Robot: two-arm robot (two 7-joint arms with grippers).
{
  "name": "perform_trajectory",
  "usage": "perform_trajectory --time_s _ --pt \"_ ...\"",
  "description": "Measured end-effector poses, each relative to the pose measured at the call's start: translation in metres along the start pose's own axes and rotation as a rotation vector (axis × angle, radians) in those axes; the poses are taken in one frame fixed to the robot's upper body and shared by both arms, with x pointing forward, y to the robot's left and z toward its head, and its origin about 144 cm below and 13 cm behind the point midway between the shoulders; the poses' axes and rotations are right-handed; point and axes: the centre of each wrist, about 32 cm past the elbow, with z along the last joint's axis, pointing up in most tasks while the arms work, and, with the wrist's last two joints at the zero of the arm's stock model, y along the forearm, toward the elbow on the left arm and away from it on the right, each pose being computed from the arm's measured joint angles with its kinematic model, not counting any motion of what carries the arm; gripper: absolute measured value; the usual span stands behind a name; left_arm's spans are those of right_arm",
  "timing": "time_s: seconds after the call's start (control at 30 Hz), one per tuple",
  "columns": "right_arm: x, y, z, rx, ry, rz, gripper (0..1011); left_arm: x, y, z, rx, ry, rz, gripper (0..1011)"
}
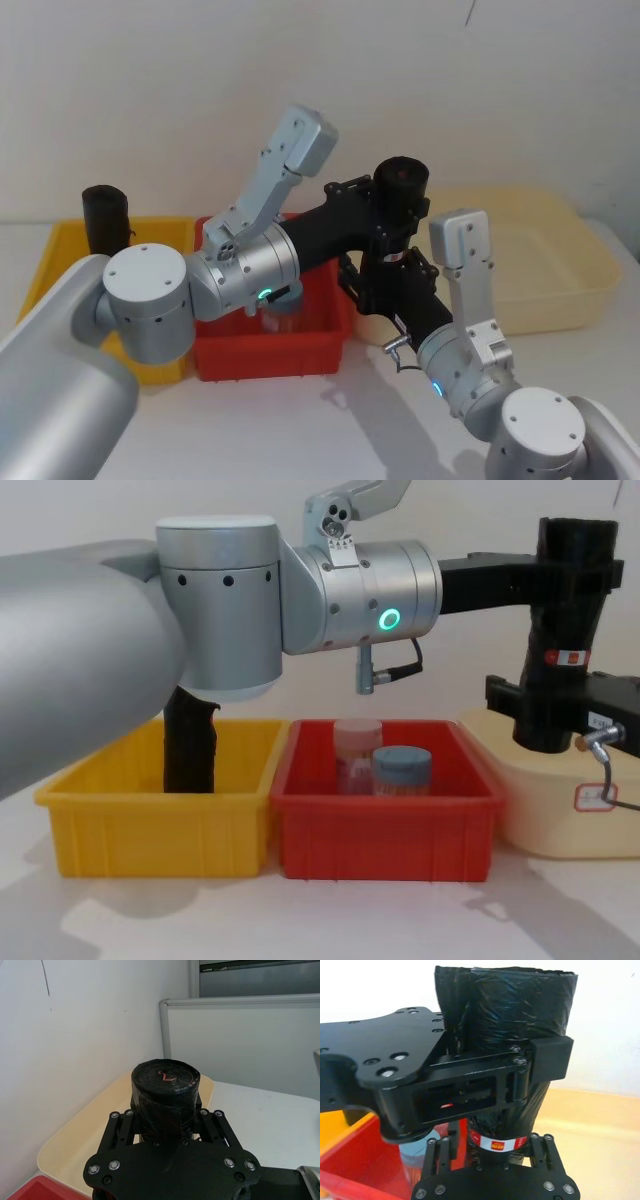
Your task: Pick up the garbage bag with the one hand and transfer it to the other hand.
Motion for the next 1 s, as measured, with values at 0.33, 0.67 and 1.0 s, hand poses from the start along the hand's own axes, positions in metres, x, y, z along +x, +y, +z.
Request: perform_trajectory --time_s 0.33,0.67,1.0 --pt "0.0019 0.0020 0.0012 0.000 -0.008 -0.022 489 0.0000 0.0000 0.0000 0.000 0.000 0.000 610" --pt "0.0028 0.0006 0.0015 0.007 -0.009 -0.029 469 0.0000 0.0000 0.0000 0.000 0.000 0.000 863" --pt "0.0055 0.0001 0.0019 0.010 -0.001 -0.032 469 0.0000 0.0000 0.0000 0.000 0.000 0.000 1001"
